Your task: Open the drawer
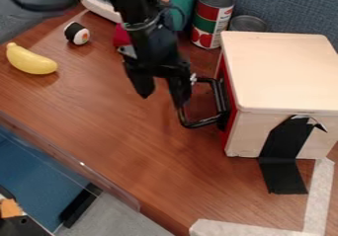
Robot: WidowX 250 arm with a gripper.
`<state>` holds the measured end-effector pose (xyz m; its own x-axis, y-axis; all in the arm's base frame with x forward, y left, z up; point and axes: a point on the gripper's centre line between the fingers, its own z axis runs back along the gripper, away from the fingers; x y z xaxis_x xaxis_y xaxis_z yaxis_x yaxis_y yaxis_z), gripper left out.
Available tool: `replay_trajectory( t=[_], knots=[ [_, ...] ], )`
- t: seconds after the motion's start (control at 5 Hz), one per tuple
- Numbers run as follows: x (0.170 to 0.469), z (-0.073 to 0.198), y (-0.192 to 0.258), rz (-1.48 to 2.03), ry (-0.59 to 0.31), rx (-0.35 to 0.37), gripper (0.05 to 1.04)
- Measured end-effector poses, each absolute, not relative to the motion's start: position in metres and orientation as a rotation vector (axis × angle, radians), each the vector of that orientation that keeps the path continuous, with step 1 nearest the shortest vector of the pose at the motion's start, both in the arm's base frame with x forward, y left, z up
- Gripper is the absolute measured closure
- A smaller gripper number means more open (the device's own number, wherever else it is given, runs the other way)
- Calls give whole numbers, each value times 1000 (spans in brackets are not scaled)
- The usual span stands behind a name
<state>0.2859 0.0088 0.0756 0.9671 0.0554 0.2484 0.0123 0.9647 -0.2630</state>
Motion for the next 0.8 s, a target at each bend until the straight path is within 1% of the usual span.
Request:
replay_trajectory(
  t=[0.2, 0.4, 0.8],
  knots=[
    [297, 67, 14, 85, -297, -251, 83],
    [301, 60, 13, 129, -332, -240, 83],
    [300, 51, 1, 204, -342, -283, 83]
  ],
)
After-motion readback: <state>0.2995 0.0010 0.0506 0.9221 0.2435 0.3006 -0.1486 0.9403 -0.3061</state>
